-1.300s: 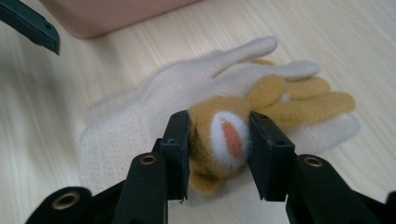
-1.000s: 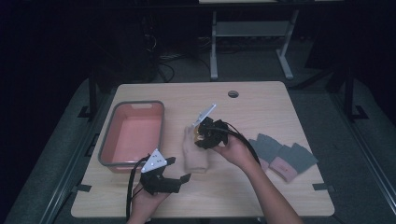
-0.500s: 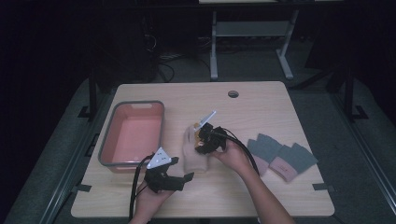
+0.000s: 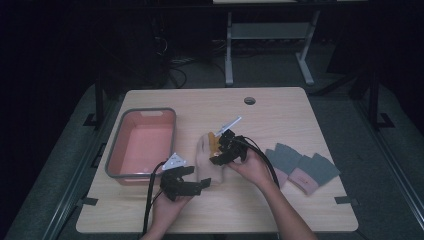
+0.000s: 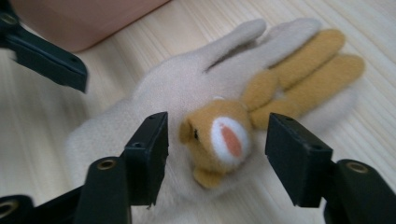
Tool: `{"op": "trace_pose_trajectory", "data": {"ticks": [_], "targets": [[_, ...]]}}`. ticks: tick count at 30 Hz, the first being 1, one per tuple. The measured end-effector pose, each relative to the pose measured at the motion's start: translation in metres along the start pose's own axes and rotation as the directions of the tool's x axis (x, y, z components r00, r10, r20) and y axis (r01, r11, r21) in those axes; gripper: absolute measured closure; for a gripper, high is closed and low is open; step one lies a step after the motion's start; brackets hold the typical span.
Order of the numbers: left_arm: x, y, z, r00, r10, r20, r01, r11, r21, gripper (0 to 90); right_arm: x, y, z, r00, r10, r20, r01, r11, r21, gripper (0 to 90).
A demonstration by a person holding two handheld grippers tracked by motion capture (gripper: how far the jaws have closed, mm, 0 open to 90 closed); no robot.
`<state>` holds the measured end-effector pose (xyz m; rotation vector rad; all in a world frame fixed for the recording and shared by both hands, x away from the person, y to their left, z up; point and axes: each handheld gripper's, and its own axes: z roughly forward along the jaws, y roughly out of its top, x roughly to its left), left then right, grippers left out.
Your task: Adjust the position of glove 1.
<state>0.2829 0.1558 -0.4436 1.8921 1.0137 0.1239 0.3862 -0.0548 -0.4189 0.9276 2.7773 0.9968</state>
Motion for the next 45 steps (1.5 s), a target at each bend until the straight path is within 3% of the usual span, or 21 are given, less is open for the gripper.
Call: {"op": "trace_pose_trajectory", "data": {"ticks": [2,5,8,9,10,14,17,21,24,28,29,32,33,34,35,36,37,39,40,42,45], "targets": [[0.000,0.001,0.002,0.9999,-0.013,-0.005,0.013,0.9999,-0.004,16.6,-0.001,0.000,-0.003,1.0000,0.001,0.008,-0.001,1.000,-0.006,37.1],[0.000,0.004,0.007,0.9990,-0.036,-0.027,0.036,0.9994,0.000,16.6,-0.010,-0.002,-0.014,0.9982,0.060,0.004,-0.060,0.998,-0.032,35.6],[0.001,0.005,0.010,0.9968,-0.067,-0.043,0.067,0.9977,-0.001,17.2,-0.013,-0.004,-0.017,0.9966,0.082,0.001,-0.082,0.996,-0.037,35.5],[0.001,0.007,0.011,0.9956,-0.070,-0.062,0.070,0.9975,0.001,22.9,-0.016,-0.008,-0.019,0.9954,0.096,0.005,-0.096,0.995,-0.041,35.4],[0.001,0.007,0.011,0.9956,-0.070,-0.062,0.070,0.9975,0.001,22.9,-0.016,-0.008,-0.019,0.9954,0.096,0.005,-0.096,0.995,-0.041,35.4],[0.002,0.008,0.014,0.9926,-0.086,-0.085,0.087,0.9961,0.009,23.1,-0.018,-0.012,-0.021,0.9920,0.126,-0.011,-0.126,0.991,-0.045,35.1],[0.006,0.008,0.016,0.9879,-0.127,-0.089,0.129,0.9914,0.020,26.4,-0.017,-0.018,-0.020,0.9856,0.164,-0.042,-0.166,0.984,-0.057,35.1],[0.004,0.008,0.017,0.9882,-0.108,-0.109,0.113,0.9927,0.042,31.5,-0.014,-0.023,-0.015,0.9832,0.177,-0.045,-0.179,0.983,-0.046,35.1],[0.008,0.006,0.022,0.9822,-0.138,-0.127,0.147,0.9869,0.066,33.2,-0.013,-0.027,-0.007,0.9736,0.218,-0.068,-0.220,0.975,-0.020,35.3],[0.009,0.004,0.024,0.9829,-0.130,-0.130,0.143,0.9853,0.093,34.8,-0.011,-0.028,-0.003,0.9701,0.233,-0.067,-0.235,0.972,-0.023,38.7],[0.008,0.003,0.026,0.9857,-0.109,-0.128,0.123,0.9860,0.112,35.4,-0.010,-0.029,0.001,0.9667,0.250,-0.056,-0.250,0.968,-0.009,39.9],[0.007,0.003,0.027,0.9867,-0.096,-0.131,0.112,0.9859,0.124,37.0,-0.011,-0.032,0.004,0.9594,0.274,-0.067,-0.275,0.961,-0.007,40.5],[0.007,0.003,0.028,0.9870,-0.096,-0.129,0.112,0.9857,0.126,37.9,-0.013,-0.036,0.008,0.9493,0.304,-0.081,-0.306,0.952,-0.008,41.2],[0.007,0.002,0.029,0.9876,-0.092,-0.127,0.109,0.9853,0.132,37.9,-0.013,-0.036,0.008,0.9493,0.304,-0.081,-0.306,0.952,-0.008,41.2],[0.008,0.002,0.030,0.9879,-0.092,-0.125,0.109,0.9841,0.140,37.9,-0.014,-0.039,0.010,0.9354,0.340,-0.097,-0.344,0.939,-0.025,41.8],[0.008,0.002,0.030,0.9879,-0.092,-0.125,0.109,0.9841,0.140,37.7,-0.013,-0.040,0.010,0.9270,0.361,-0.101,-0.366,0.930,-0.027,42.1],[0.009,0.002,0.030,0.9878,-0.096,-0.122,0.114,0.9830,0.144,37.7,-0.013,-0.040,0.010,0.9270,0.361,-0.101,-0.366,0.930,-0.027,42.1],[0.012,0.003,0.029,0.9858,-0.102,-0.133,0.122,0.9805,0.154,34.3,-0.014,-0.044,0.013,0.8982,0.422,-0.123,-0.429,0.903,-0.030,42.1],[0.012,0.003,0.029,0.9855,-0.105,-0.133,0.125,0.9800,0.155,33.5,-0.014,-0.045,0.015,0.8909,0.436,-0.127,-0.443,0.896,-0.031,42.2],[0.014,0.003,0.029,0.9848,-0.113,-0.132,0.134,0.9777,0.162,32.8,-0.013,-0.047,0.017,0.8851,0.446,-0.133,-0.455,0.890,-0.043,44.6],[0.015,0.003,0.029,0.9841,-0.128,-0.123,0.147,0.9752,0.165,34.2,-0.011,-0.046,0.018,0.8864,0.446,-0.123,-0.454,0.890,-0.047,45.7]]}}
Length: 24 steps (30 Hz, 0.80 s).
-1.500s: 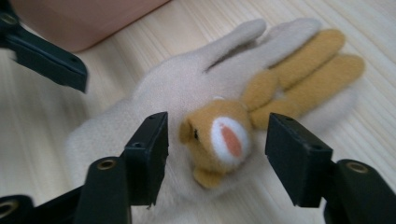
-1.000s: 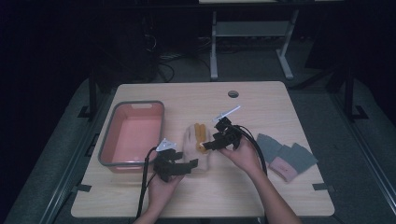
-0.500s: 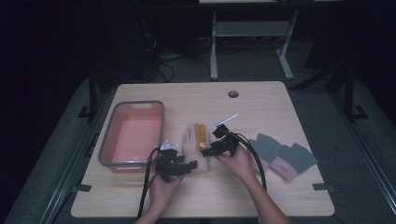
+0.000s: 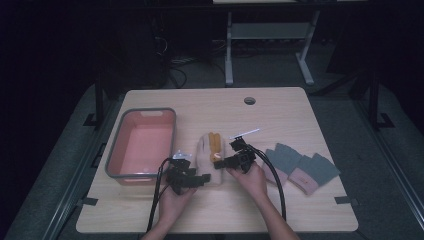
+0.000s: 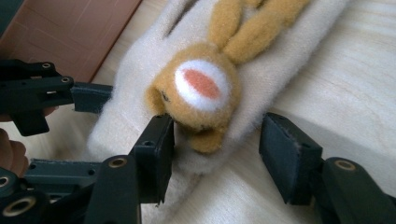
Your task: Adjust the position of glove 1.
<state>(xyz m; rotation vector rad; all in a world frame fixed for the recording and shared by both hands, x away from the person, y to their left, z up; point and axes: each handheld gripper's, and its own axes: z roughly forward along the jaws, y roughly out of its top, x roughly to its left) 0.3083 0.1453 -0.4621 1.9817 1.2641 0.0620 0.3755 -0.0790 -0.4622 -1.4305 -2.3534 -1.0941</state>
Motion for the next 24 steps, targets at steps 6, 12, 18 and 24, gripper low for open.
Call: {"op": "trace_pose_trajectory", "data": {"ticks": [6,12,18,24], "targets": [[0.000,0.001,0.002,0.9996,-0.011,0.025,0.011,0.9999,0.004,42.6,0.005,-0.004,0.005,0.9999,0.015,0.003,-0.015,0.999,-0.036,55.9],[0.003,0.003,0.002,0.9973,-0.024,0.070,0.023,0.9996,0.018,52.5,0.005,-0.007,0.008,0.9995,0.027,-0.018,-0.028,0.998,-0.049,66.2],[0.003,0.008,0.004,0.9959,-0.013,0.090,0.011,0.9996,0.026,64.7,0.001,-0.007,0.008,0.9982,0.031,-0.051,-0.033,0.999,-0.039,77.7],[0.005,0.010,0.004,0.9934,-0.026,0.111,0.024,0.9995,0.022,67.0,-0.001,-0.007,0.005,0.9977,0.020,-0.065,-0.023,0.999,-0.048,81.5]]}}
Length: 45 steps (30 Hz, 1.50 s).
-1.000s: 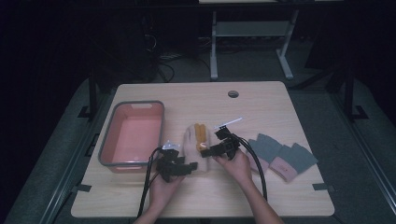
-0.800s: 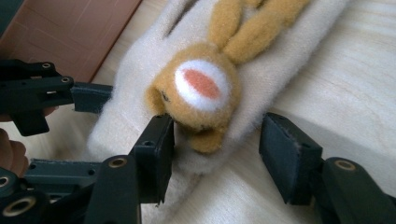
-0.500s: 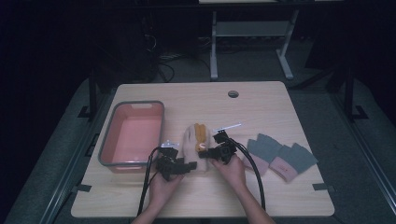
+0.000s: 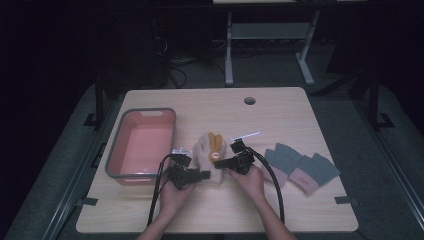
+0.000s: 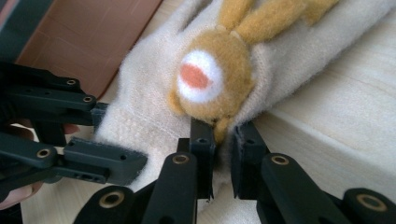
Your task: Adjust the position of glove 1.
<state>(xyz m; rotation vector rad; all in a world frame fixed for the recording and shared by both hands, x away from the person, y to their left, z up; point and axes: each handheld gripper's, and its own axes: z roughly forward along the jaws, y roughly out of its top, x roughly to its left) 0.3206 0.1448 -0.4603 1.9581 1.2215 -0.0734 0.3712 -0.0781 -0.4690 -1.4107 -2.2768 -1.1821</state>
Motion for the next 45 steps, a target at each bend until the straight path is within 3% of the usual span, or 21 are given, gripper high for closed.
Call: {"op": "trace_pose_trajectory", "data": {"ticks": [10,24,30,34,35,38,41,45], "targets": [[-0.001,0.006,-0.001,0.9993,-0.008,0.038,0.008,1.0000,-0.006,68.0,-0.001,0.001,-0.014,0.9997,-0.014,-0.021,0.013,1.000,-0.019,82.9],[-0.008,0.015,-0.005,0.9984,0.020,0.052,-0.019,0.9996,-0.018,68.3,0.005,0.003,-0.034,0.9991,-0.021,-0.035,0.019,0.998,-0.055,83.8],[-0.005,0.011,0.002,0.9992,0.020,0.036,-0.021,0.9996,0.020,68.4,-0.001,0.002,-0.023,0.9999,0.016,0.007,-0.016,1.000,0.002,76.5],[-0.001,0.010,0.003,0.9996,0.018,0.023,-0.019,0.9992,0.036,68.5,-0.005,0.001,-0.016,0.9985,0.051,0.020,-0.051,0.999,0.019,64.0],[-0.001,0.010,0.003,0.9996,0.019,0.020,-0.020,0.9990,0.040,68.5,-0.009,0.001,-0.012,0.9959,0.087,0.026,-0.087,0.995,0.038,58.0],[-0.001,0.010,0.004,0.9996,0.025,0.009,-0.026,0.9985,0.048,68.4,-0.014,0.000,-0.010,0.9944,0.106,0.001,-0.106,0.994,0.030,58.3],[0.001,0.010,0.005,0.9997,0.020,0.011,-0.021,0.9984,0.053,68.4,-0.010,0.001,-0.008,0.9933,0.116,0.007,-0.116,0.993,0.030,61.0],[0.002,0.010,0.005,0.9999,0.014,0.010,-0.014,0.9983,0.056,68.2,-0.009,0.001,0.000,0.9900,0.139,-0.026,-0.138,0.990,0.021,71.5]]}}
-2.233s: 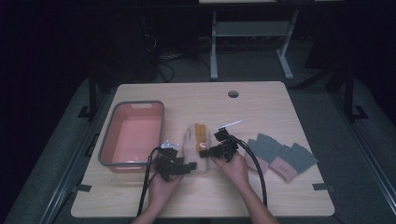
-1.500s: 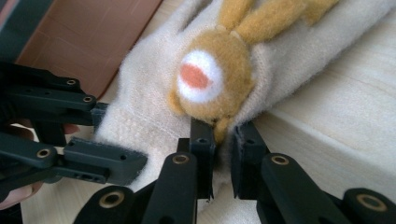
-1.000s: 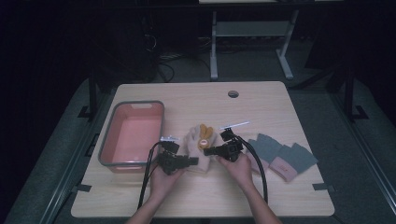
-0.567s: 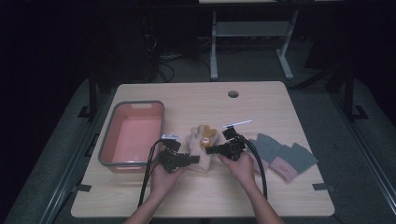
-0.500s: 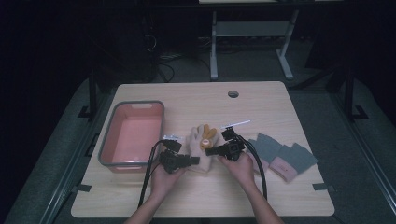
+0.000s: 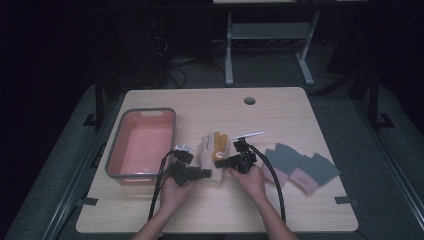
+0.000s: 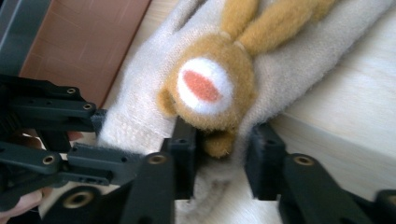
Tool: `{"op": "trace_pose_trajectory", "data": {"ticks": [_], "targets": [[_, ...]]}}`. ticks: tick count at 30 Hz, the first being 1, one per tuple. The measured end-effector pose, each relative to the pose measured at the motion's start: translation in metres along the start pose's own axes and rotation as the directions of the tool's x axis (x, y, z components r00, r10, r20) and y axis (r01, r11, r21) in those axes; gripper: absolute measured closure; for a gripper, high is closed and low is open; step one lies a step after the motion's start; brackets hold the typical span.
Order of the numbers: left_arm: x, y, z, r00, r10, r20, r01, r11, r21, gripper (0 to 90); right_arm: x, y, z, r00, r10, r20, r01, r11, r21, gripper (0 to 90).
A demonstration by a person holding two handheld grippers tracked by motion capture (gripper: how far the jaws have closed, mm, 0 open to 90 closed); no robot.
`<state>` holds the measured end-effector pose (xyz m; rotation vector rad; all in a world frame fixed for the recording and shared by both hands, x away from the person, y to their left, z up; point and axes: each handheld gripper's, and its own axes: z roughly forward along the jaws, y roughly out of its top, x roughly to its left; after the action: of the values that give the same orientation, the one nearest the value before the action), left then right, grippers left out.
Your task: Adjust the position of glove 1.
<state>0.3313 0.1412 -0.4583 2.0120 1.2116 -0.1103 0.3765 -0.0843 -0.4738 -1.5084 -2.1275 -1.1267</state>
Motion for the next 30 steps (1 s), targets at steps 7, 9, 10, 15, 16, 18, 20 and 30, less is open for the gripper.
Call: {"op": "trace_pose_trajectory", "data": {"ticks": [7,9,10,15,16,18,20,30], "targets": [[0.001,0.001,-0.004,0.9998,-0.003,0.019,0.004,0.9997,-0.025,68.8,0.002,0.001,-0.006,0.9984,-0.050,-0.026,0.050,0.998,-0.025,83.6],[0.001,0.002,-0.007,0.9997,-0.006,0.023,0.007,0.9992,-0.040,68.9,0.004,0.002,-0.010,0.9979,-0.057,-0.031,0.056,0.997,-0.046,83.7],[0.001,0.002,-0.008,0.9996,-0.009,0.027,0.010,0.9989,-0.046,68.9,0.005,0.003,-0.012,0.9976,-0.060,-0.035,0.058,0.997,-0.050,83.7],[-0.004,0.010,-0.017,0.9992,0.010,0.039,-0.008,0.9980,-0.062,69.0,0.011,0.005,-0.022,0.9965,-0.073,-0.041,0.070,0.995,-0.072,83.7],[-0.005,0.011,-0.018,0.9990,0.014,0.043,-0.012,0.9979,-0.063,68.9,0.012,0.006,-0.024,0.9967,-0.067,-0.045,0.064,0.995,-0.075,83.7],[-0.006,0.015,-0.021,0.9986,0.017,0.050,-0.013,0.9974,-0.071,68.9,0.015,0.008,-0.029,0.9962,-0.076,-0.042,0.072,0.994,-0.085,83.7],[-0.008,0.018,-0.025,0.9983,0.021,0.055,-0.017,0.9967,-0.080,68.9,0.019,0.010,-0.034,0.9957,-0.085,-0.037,0.082,0.992,-0.091,83.7],[-0.014,0.032,-0.041,0.9961,0.043,0.077,-0.034,0.9925,-0.118,68.9,0.034,0.021,-0.054,0.9931,-0.112,-0.035,0.107,0.987,-0.120,83.6]]}}
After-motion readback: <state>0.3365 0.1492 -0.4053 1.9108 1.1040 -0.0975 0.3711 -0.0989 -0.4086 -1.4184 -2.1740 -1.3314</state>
